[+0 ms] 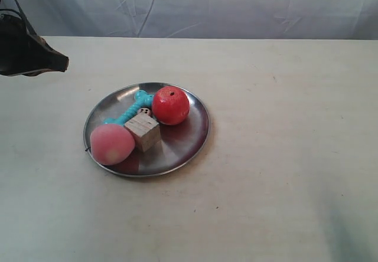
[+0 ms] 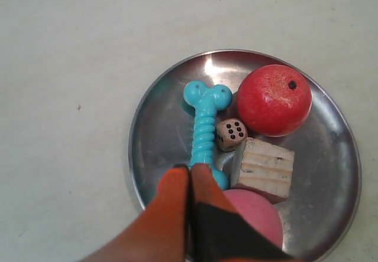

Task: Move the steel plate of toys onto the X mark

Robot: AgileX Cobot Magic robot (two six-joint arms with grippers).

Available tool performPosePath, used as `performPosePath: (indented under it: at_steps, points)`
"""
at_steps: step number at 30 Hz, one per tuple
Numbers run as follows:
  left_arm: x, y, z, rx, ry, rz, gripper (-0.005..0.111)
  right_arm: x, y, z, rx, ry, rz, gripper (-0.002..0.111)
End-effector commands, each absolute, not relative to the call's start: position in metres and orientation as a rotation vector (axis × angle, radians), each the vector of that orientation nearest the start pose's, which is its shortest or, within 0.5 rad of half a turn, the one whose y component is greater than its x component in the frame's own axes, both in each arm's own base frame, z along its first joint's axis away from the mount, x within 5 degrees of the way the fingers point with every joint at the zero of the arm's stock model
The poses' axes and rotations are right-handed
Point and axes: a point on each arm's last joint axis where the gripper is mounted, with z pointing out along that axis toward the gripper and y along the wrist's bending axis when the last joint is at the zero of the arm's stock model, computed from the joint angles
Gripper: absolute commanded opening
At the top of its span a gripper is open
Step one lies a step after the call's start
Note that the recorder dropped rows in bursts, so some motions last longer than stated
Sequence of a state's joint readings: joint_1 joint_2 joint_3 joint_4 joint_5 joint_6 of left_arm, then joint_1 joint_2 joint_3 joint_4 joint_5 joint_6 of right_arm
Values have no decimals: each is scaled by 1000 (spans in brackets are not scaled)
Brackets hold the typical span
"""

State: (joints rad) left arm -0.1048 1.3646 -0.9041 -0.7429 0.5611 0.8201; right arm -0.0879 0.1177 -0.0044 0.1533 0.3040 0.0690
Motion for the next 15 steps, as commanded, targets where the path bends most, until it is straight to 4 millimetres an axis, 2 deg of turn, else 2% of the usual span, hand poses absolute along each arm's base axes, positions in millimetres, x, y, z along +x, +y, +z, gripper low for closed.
performPosePath:
  at_steps: [1, 15]
  points:
    - [274, -61, 277, 474, 2284, -398, 0, 61, -2, 178, 257, 1899, 121, 0]
    - [274, -61, 277, 477, 2287, -403, 0, 61, -1, 178, 261, 1895, 126, 0]
